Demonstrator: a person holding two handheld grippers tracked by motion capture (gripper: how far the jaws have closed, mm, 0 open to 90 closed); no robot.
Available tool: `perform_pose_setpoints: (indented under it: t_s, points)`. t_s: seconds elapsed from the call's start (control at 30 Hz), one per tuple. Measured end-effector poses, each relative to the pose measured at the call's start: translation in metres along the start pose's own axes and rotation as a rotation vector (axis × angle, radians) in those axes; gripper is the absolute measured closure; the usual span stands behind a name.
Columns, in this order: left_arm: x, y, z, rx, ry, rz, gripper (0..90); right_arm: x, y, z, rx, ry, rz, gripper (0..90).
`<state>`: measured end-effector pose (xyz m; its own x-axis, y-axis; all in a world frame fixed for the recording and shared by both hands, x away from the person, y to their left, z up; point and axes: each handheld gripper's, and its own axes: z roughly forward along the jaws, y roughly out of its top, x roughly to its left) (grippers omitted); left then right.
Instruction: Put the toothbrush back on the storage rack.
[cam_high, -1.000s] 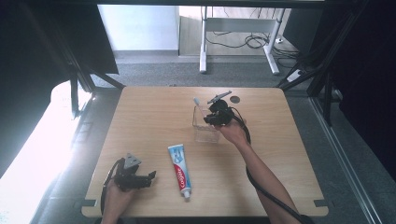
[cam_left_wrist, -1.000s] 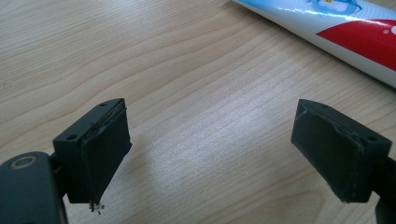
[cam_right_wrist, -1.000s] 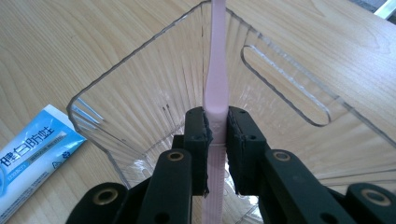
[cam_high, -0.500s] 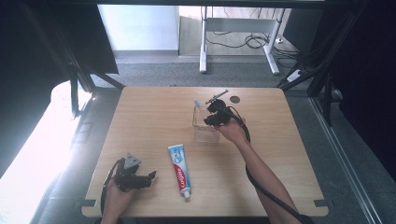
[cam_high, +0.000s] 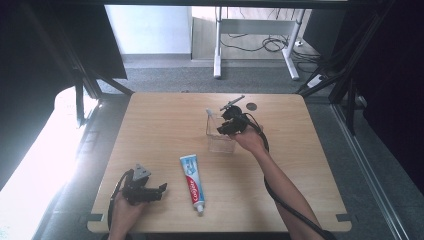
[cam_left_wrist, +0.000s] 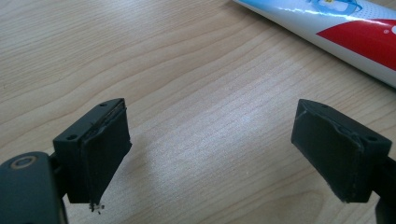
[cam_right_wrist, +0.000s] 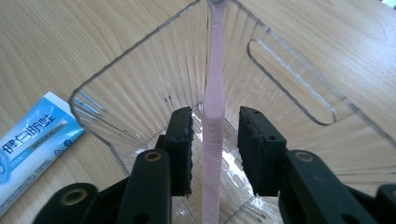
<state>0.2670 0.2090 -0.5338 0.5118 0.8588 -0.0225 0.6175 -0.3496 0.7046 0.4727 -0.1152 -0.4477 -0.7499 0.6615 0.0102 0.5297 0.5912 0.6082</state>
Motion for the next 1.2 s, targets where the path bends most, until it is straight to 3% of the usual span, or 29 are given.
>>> perform_pose_setpoints:
  t_s: [0.4, 0.8, 1.2]
  points:
    - [-0.001, 0.002, 0.0, -0.013, -0.032, -0.042, 11.6, 0.002, -0.001, -0.028, -0.053, 0.004, -0.019, 42.0]
    - [-0.004, 0.003, 0.001, -0.012, -0.041, -0.018, 11.6, 0.013, -0.012, -0.051, -0.111, -0.001, -0.07, 24.7]
    - [-0.006, 0.004, 0.0, -0.025, -0.062, -0.031, 11.6, 0.023, -0.031, -0.071, -0.145, -0.006, -0.089, 15.7]
